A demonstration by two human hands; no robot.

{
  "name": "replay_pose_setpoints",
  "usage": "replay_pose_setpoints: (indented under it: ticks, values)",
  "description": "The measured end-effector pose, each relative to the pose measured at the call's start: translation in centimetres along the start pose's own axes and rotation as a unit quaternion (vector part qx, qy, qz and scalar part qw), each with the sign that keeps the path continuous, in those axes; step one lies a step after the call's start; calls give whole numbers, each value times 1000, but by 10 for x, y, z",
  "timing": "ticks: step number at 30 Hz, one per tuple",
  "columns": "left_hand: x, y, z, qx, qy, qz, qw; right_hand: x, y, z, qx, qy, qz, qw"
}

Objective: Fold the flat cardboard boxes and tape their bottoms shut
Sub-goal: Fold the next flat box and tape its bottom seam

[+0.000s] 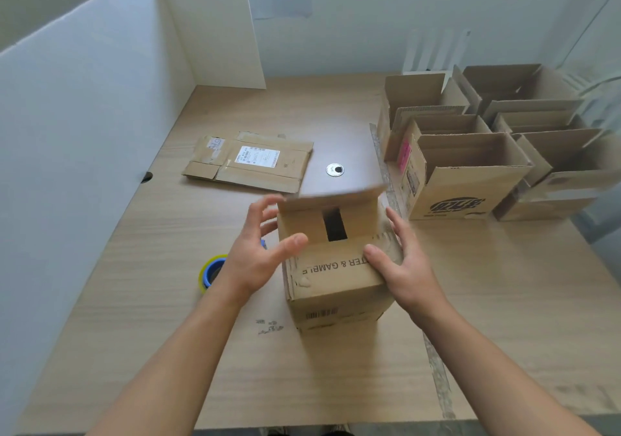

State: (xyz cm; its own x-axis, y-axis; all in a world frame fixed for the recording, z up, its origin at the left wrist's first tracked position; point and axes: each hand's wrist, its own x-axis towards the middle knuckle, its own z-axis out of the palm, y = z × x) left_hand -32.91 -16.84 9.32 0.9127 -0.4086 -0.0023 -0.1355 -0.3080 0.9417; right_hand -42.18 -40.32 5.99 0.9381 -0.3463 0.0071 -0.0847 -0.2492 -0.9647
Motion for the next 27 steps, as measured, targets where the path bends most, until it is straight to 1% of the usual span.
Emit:
replay_pose_setpoints:
  ticks: [3,5,7,10,13,17,21,27]
  values:
    - [0,-3,3,65,-29,5,997,2,4,0,27,9,21,999]
    - [-4,-7,6,82,-53,-7,995,4,3,-1,27,7,25,999]
    - [-10,-14,13,88,-65,9,994,7,2,-2,15,-2,25,1000]
    - [-12,-21,25,64,-47,18,997,12,0,-6,6,-5,35,999]
    - [1,-22,34,49,-40,8,998,18,-1,-10,-10,13,47,999]
    - [11,-25,42,56,-40,23,997,24,-4,-14,-48,30,52,997]
    - [16,-21,37,78,-41,11,996,29,-7,-12,-64,31,50,996]
    - [-5,-24,29,102,-35,3,994,8,-3,-4,-83,28,41,995]
